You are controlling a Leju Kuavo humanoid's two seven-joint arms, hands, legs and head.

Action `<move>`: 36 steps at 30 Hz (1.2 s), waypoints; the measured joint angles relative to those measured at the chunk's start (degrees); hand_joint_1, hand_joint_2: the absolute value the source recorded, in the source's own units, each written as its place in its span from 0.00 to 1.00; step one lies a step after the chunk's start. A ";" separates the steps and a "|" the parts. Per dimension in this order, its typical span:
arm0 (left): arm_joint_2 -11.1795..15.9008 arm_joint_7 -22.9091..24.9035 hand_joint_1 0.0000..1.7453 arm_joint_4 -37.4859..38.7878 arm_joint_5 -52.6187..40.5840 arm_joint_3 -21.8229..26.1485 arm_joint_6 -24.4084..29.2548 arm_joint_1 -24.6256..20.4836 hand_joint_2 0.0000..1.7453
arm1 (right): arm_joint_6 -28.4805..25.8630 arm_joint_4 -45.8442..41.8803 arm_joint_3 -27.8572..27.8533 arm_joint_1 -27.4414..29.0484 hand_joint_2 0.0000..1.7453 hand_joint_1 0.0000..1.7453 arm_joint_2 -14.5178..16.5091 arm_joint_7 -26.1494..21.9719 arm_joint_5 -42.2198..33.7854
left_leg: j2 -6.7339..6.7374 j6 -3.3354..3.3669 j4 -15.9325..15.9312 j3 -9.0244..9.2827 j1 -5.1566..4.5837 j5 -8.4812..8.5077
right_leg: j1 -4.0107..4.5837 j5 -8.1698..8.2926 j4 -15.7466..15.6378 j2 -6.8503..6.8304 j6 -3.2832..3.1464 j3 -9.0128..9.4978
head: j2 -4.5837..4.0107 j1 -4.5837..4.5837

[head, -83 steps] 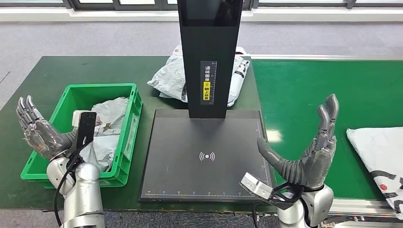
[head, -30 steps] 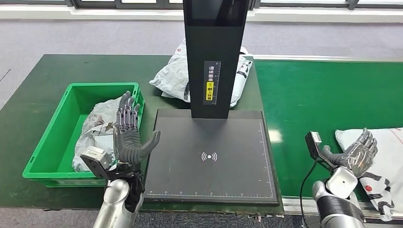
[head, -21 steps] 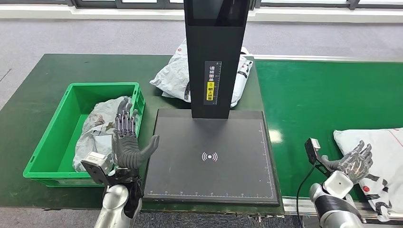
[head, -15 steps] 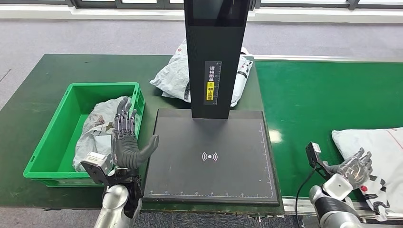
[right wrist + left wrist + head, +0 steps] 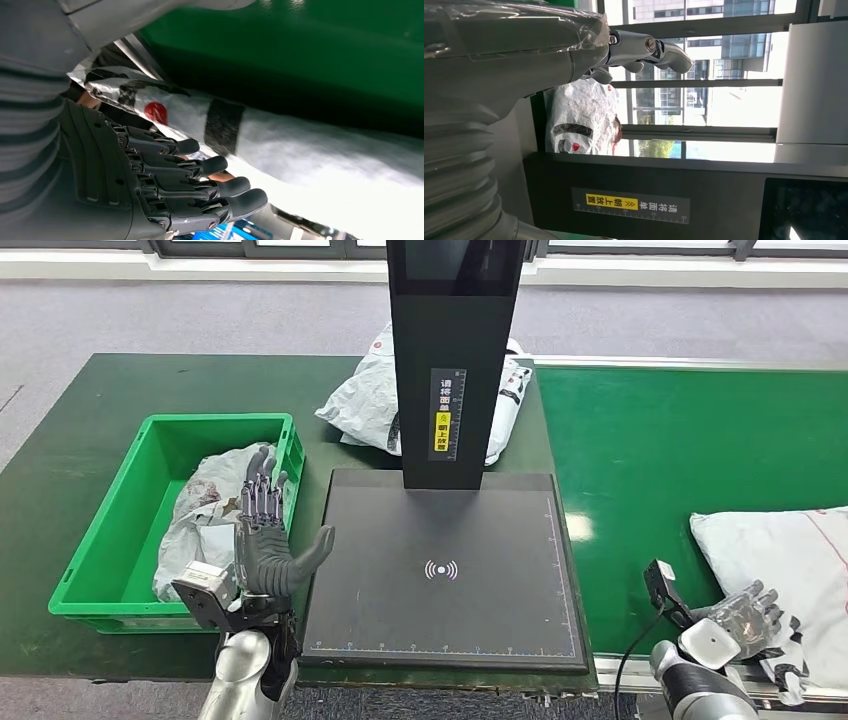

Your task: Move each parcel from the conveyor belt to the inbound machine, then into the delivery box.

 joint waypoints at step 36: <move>0.03 0.00 0.00 5.91 -0.35 0.94 7.50 -0.17 1.00 | 1.04 -0.03 -2.20 4.16 1.00 1.00 -4.69 0.80 0.06 | -0.05 0.06 0.00 -0.01 -0.01 -0.03 | -0.01 -0.01 -0.03 -0.10 0.02 0.07 | 0.00 0.00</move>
